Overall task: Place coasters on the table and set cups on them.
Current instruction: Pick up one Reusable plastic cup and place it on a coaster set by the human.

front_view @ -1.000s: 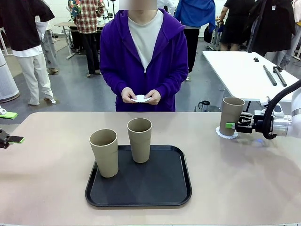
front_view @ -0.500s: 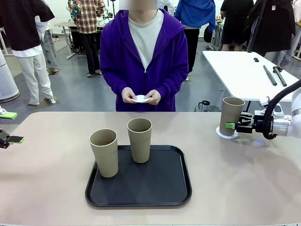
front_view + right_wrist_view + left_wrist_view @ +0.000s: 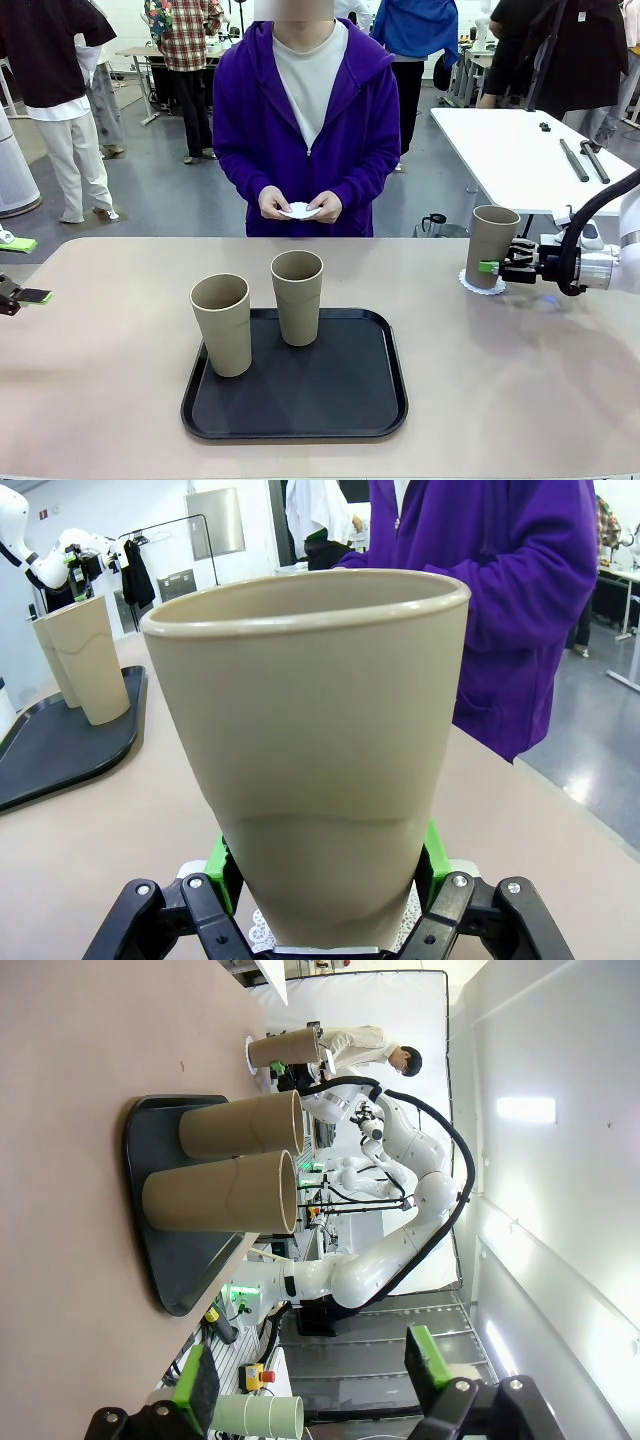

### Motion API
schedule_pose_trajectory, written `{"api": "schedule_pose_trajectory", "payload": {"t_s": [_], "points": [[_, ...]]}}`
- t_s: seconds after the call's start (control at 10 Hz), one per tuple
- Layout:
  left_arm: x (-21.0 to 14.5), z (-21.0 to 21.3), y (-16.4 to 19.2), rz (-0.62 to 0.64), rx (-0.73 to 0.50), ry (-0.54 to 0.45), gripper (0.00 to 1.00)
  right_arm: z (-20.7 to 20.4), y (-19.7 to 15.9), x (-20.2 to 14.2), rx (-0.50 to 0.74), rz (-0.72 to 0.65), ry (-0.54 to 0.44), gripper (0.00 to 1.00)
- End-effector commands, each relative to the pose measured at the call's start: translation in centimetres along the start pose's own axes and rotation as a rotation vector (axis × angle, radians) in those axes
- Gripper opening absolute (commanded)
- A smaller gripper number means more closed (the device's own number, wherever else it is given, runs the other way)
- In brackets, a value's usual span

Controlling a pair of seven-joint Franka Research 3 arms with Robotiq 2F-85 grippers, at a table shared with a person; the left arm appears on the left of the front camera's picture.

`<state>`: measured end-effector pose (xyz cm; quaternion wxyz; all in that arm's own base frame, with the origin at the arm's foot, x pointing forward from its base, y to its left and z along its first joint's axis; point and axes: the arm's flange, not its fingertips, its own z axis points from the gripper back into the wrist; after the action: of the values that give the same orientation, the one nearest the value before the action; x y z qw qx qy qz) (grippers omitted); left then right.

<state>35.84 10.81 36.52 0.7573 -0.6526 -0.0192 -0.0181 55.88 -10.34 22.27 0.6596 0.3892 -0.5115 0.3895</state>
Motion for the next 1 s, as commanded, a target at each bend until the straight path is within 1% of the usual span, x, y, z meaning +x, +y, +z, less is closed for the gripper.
{"api": "schedule_pose_trajectory", "payload": {"t_s": [0.0, 0.1, 0.2, 0.6, 0.9], "points": [[-0.10, 0.14, -0.15, -0.012, -0.013, -0.003, 1.00, 0.15, -0.06, -0.23, 0.031, 0.023, -0.009, 0.81], [-0.10, 0.14, -0.15, -0.012, -0.013, -0.003, 1.00, 0.19, -0.07, -0.24, 0.038, 0.020, -0.009, 0.94], [-0.10, 0.14, -0.15, -0.012, -0.013, -0.003, 1.00, 0.26, -0.10, -0.27, 0.039, 0.018, -0.009, 1.00], [-0.10, 0.14, -0.15, -0.012, -0.013, -0.003, 1.00, 0.46, -0.15, -0.40, 0.042, 0.003, -0.005, 1.00], [-0.10, 0.14, -0.15, -0.012, -0.013, -0.003, 1.00, 0.84, 0.13, -0.32, 0.043, 0.009, 0.029, 1.00]]}}
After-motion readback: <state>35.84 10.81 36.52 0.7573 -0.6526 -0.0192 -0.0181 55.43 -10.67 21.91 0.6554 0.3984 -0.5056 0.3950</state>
